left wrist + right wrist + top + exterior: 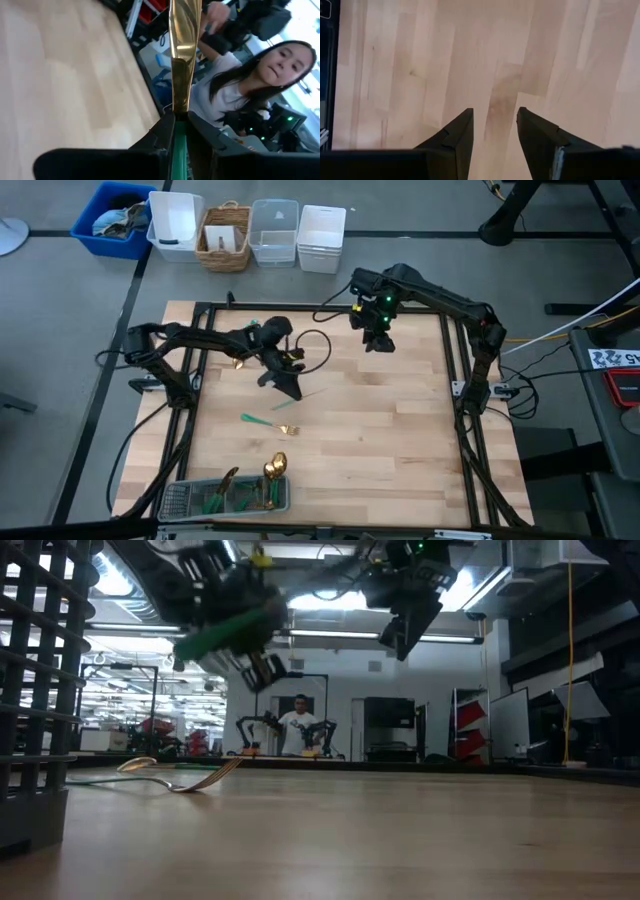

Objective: Sort silverware
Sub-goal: Put the bottom knife into the cutlery rack

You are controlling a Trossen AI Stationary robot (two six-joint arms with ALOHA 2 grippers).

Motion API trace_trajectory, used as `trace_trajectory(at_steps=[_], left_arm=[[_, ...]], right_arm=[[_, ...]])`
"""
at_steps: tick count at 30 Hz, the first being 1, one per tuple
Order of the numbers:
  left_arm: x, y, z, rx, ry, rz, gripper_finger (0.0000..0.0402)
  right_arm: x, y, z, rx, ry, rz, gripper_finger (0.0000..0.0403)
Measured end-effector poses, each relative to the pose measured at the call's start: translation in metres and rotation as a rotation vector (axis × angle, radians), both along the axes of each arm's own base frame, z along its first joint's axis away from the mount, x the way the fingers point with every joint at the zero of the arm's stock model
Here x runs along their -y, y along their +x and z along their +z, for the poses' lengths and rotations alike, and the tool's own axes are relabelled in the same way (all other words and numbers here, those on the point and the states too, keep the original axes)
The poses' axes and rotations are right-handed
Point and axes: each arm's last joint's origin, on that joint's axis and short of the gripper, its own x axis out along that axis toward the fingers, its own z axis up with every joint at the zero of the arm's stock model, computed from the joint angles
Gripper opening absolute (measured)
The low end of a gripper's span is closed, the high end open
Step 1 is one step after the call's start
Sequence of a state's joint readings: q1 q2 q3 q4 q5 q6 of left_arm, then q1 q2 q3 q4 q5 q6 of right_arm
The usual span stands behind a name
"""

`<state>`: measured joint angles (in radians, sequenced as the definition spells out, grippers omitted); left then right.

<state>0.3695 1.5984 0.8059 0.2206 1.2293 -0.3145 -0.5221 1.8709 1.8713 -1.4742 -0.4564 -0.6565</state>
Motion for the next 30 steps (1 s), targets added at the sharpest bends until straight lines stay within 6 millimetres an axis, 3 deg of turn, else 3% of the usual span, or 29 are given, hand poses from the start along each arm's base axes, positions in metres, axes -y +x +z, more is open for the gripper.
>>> trace_trajectory(at_steps=[9,15,26,30], left_arm=[[0.010,-0.026,0.063,0.150,0.053,0.046,0.0029],[0.026,-0.050,0.097,0.191,0.107,0.146,0.0029],[0.085,-0.090,0.124,0.151,0.214,0.253,0.0029],[0.106,-0.098,0.129,0.142,0.231,0.318,0.0029]], right_arm=[[0.004,-0.003,0.000,0.006,0.021,-0.014,0.0150],[0.002,-0.004,0.000,0.009,0.058,-0.011,0.0150],[0.002,-0.002,0.001,0.019,0.096,-0.055,0.0150],[-0.005,0.007,0.002,0.056,0.101,-0.058,0.0150]])
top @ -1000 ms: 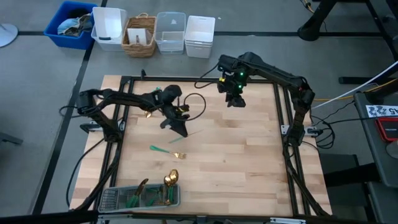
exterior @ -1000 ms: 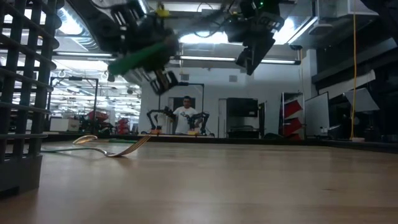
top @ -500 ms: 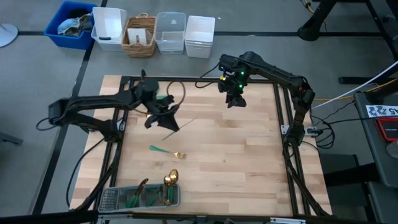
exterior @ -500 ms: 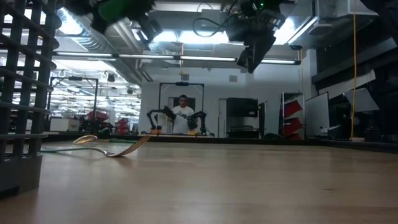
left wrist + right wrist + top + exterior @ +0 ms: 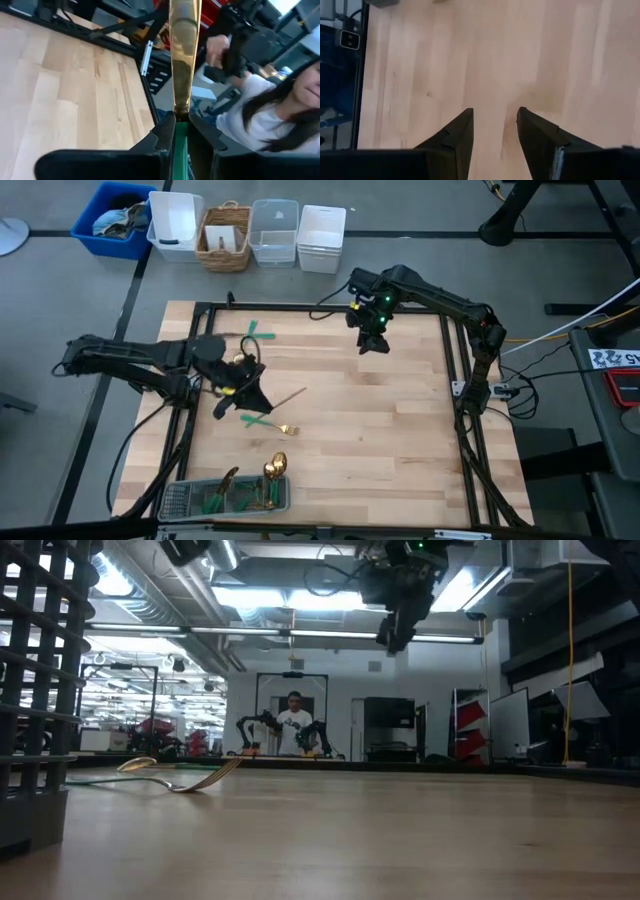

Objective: Sort silverware
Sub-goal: Put the bottom knife into the cutlery rack

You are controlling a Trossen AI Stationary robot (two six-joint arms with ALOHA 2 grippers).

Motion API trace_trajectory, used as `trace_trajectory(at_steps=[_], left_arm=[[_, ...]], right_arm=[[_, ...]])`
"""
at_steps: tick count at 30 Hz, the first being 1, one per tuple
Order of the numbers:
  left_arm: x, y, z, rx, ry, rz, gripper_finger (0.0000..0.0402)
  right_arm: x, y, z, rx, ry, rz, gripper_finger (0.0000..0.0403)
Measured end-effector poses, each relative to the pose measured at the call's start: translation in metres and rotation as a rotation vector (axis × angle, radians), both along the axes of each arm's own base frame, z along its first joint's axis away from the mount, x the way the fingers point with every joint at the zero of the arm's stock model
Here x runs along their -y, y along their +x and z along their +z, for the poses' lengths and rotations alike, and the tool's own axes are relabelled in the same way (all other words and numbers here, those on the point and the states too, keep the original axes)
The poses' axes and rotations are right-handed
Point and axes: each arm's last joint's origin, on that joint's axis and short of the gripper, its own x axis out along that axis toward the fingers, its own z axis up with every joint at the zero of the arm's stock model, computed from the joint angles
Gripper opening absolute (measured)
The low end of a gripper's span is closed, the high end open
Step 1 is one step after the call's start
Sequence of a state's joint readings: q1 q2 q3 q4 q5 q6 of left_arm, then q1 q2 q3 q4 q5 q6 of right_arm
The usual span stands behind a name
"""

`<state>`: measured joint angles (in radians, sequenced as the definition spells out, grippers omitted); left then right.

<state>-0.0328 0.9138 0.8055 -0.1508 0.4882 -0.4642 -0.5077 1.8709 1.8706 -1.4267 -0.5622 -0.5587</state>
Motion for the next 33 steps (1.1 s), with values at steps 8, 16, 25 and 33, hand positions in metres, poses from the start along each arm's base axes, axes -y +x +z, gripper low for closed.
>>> trace_trajectory(at_steps=[8,16,25,33], left_arm=[[0.037,-0.010,0.003,-0.010,-0.011,0.071,0.0029],[0.073,-0.024,0.003,-0.018,-0.021,0.076,0.0029],[0.110,-0.050,0.003,0.026,0.040,0.087,0.0029],[0.141,-0.065,-0.009,0.011,0.100,0.093,0.0029]], right_arm=[[-0.051,0.028,0.001,0.074,-0.024,0.159,0.0150],[-0.116,0.050,0.004,0.159,-0.046,0.344,0.0150],[-0.163,0.060,0.005,0.154,-0.124,0.336,0.0150],[-0.187,0.066,0.006,0.164,-0.168,0.262,0.0150]])
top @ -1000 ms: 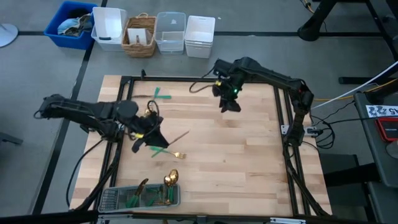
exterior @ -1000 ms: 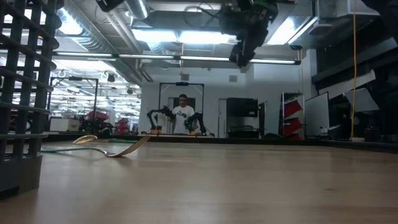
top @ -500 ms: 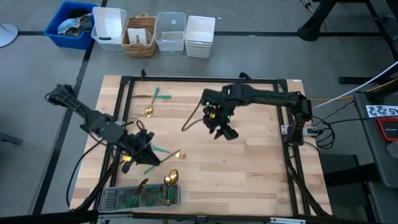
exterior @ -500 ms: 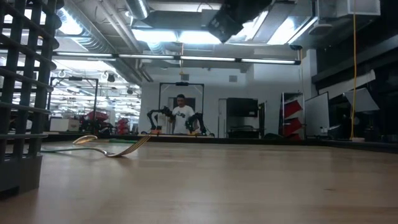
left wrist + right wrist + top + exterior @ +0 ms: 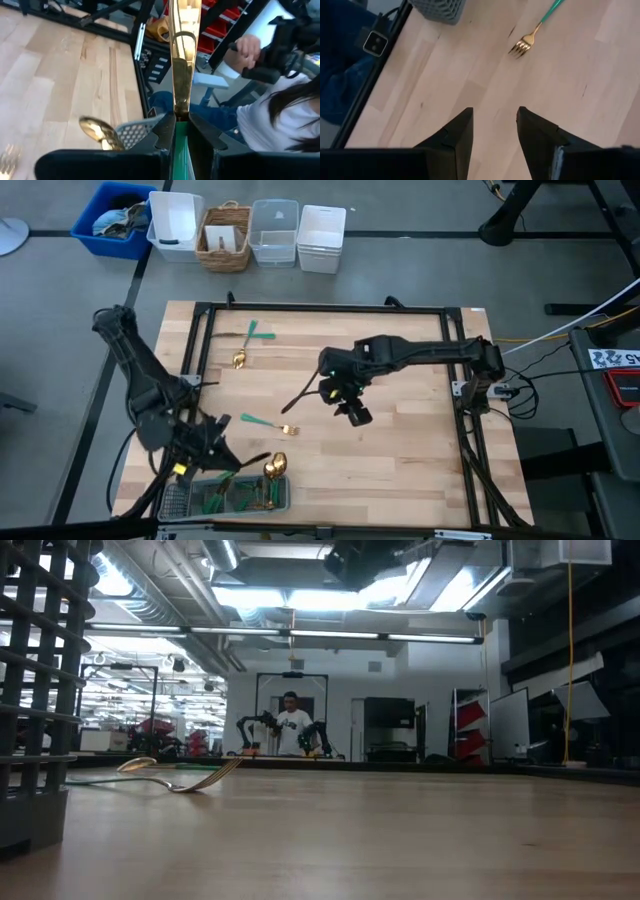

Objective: Sort silverware
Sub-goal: Put the bottom knife into the cutlery rack

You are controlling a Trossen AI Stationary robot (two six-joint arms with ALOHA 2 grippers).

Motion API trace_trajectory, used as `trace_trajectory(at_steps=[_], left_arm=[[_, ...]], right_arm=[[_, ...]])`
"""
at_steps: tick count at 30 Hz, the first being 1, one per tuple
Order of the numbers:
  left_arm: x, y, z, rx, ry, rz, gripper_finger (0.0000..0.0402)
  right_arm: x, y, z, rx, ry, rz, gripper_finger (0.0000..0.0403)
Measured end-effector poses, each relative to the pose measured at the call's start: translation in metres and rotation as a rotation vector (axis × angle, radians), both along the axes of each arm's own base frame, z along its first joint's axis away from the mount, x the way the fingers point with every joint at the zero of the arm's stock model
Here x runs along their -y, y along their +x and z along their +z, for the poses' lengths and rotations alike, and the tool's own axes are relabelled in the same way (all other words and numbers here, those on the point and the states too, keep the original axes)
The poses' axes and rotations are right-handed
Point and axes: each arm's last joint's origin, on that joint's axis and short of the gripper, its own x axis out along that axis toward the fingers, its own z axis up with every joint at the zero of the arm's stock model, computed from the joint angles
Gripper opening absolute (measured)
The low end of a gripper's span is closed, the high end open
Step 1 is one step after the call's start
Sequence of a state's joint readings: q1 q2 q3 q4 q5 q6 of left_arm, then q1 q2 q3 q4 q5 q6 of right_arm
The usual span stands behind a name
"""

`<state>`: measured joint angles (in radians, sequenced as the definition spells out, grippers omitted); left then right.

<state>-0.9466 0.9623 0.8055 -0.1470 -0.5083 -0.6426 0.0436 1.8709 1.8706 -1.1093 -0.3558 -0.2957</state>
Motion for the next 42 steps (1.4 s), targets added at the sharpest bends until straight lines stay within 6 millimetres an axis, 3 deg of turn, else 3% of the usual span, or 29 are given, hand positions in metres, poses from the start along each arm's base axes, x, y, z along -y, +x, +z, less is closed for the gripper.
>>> trace_trajectory(at_steps=[11,19,31,42], left_arm=[[0.053,-0.014,-0.039,-0.064,0.037,0.120,0.0029],[0.085,-0.035,-0.071,-0.052,0.030,0.227,0.0029],[0.101,-0.060,-0.087,-0.049,0.041,0.183,0.0029],[0.102,-0.061,-0.089,-0.084,0.050,0.133,0.0029]], right_arm=[[-0.029,-0.001,0.000,0.011,-0.077,-0.024,0.0150],[-0.049,-0.002,0.001,0.039,-0.107,0.009,0.0150],[-0.052,-0.001,0.002,0.064,-0.117,0.009,0.0150],[-0.052,-0.001,0.002,0.058,-0.116,-0.012,0.0150]])
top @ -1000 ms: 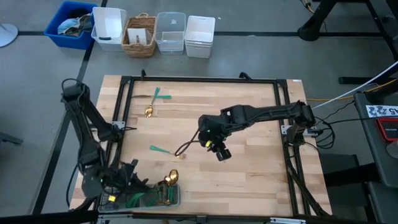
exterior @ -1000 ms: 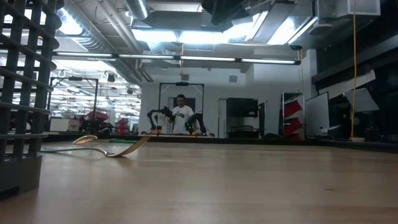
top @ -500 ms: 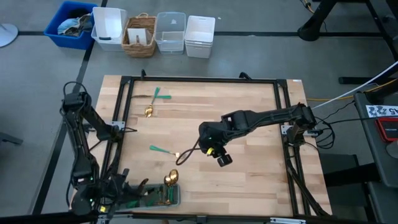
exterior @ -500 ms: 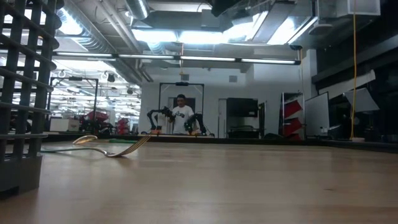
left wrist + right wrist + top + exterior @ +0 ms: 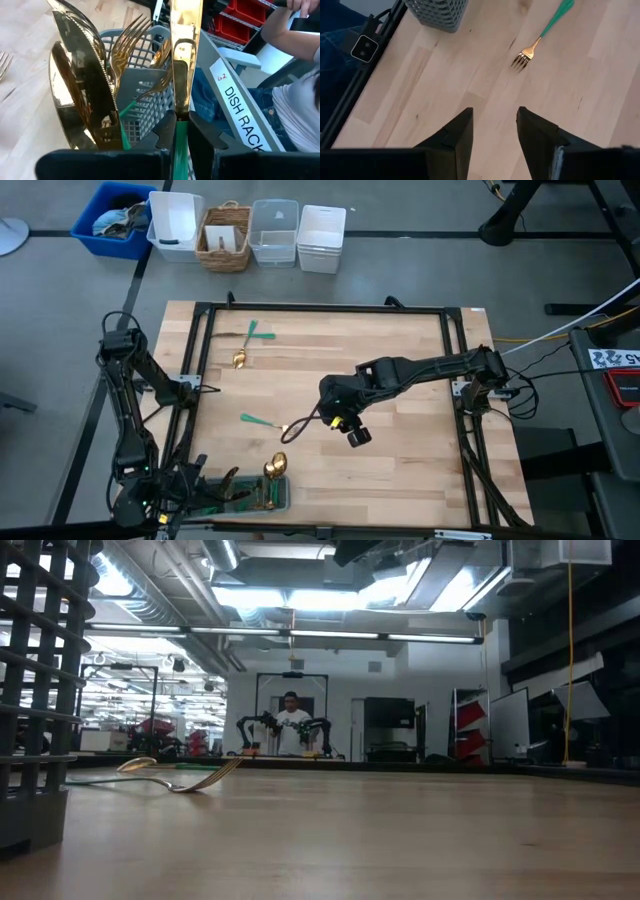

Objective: Sort silverware
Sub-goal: Put the bottom knife into the cutlery rack, then put the spoon into the cutlery rack

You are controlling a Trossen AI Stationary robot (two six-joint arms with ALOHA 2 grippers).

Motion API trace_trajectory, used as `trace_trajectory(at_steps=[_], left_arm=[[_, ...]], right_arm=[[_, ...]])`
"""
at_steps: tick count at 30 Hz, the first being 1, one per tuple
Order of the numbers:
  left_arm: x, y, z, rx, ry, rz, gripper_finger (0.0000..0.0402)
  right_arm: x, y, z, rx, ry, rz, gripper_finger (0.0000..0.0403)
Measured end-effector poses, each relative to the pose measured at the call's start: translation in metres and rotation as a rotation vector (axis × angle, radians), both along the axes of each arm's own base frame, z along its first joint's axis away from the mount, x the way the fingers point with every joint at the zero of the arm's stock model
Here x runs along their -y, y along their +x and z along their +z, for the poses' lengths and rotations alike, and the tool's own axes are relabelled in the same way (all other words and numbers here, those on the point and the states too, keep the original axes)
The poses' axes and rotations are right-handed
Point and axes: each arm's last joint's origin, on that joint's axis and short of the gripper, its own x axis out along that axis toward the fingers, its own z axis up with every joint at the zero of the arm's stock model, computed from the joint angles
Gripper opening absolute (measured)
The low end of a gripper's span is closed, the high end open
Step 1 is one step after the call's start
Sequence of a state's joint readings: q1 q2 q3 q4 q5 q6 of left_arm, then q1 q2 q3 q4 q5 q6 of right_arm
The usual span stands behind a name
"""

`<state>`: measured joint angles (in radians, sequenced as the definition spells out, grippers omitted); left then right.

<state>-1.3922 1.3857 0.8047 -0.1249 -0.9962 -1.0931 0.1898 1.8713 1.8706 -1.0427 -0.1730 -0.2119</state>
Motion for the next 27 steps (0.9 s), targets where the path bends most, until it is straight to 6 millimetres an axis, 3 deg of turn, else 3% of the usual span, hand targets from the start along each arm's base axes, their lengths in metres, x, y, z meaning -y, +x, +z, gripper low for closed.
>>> trace_trajectory(at_steps=[5,16,27], left_arm=[[0.000,0.000,-0.001,-0.004,0.008,-0.002,0.0039],[-0.002,-0.001,-0.002,-0.008,0.034,-0.003,0.0122],[-0.008,-0.002,0.009,-0.008,-0.004,-0.013,0.0103]], right_arm=[[0.000,0.000,0.000,0.000,0.001,-0.002,0.0150],[-0.001,0.004,0.003,0.052,0.014,-0.003,0.0150],[0.001,0.005,0.002,0.060,-0.029,-0.031,0.0150]])
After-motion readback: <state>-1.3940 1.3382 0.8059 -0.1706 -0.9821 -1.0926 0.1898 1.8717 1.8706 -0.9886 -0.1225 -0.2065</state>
